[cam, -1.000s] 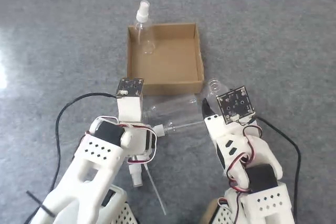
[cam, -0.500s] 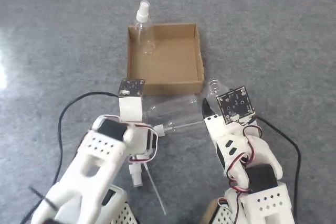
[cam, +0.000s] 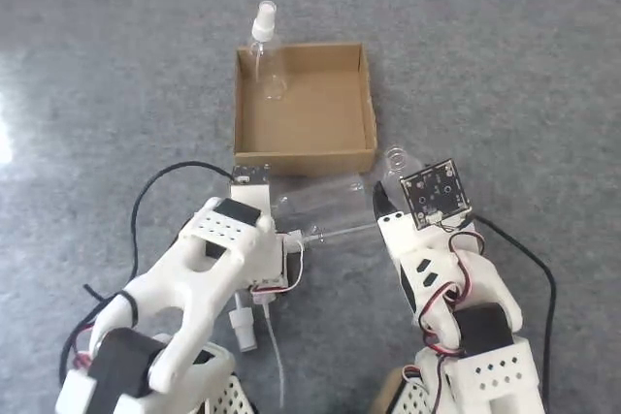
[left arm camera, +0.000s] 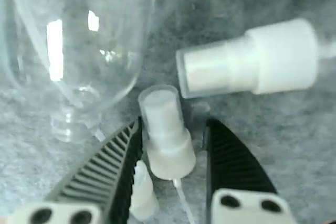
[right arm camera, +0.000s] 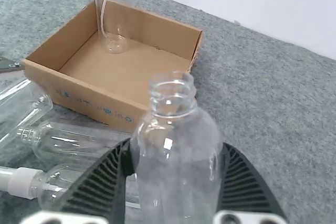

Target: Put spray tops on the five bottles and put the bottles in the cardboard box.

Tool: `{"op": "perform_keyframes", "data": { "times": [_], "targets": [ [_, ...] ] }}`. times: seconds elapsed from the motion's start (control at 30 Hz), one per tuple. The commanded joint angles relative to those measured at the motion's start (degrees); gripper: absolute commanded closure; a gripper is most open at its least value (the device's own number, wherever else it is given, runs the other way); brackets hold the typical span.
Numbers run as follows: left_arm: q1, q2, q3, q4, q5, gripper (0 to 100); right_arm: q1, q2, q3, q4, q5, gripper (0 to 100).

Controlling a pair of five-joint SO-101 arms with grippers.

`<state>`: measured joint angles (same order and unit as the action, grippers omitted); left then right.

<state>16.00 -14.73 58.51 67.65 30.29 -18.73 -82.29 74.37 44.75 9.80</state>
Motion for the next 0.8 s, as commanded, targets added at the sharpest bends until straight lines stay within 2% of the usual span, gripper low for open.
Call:
{"op": "perform_keyframes", "data": {
  "times": [0.0, 0.03, 0.77],
  "targets": [
    [-0.26, 0.18, -3.82, -1.05, 2.11, 97, 0.84, -0.57, -0.62, -1.63, -0.53, 88.7],
    [-0.26, 0.18, -4.18, -1.05, 2.11, 100, 0.84, -0.57, -0.62, -1.63, -0.53, 88.7],
    [-0.26, 0.09, -13.05, -0.62, 2.20, 99, 0.57, -0.57, -0.62, -1.63, -0.53, 88.7]
  ]
}}
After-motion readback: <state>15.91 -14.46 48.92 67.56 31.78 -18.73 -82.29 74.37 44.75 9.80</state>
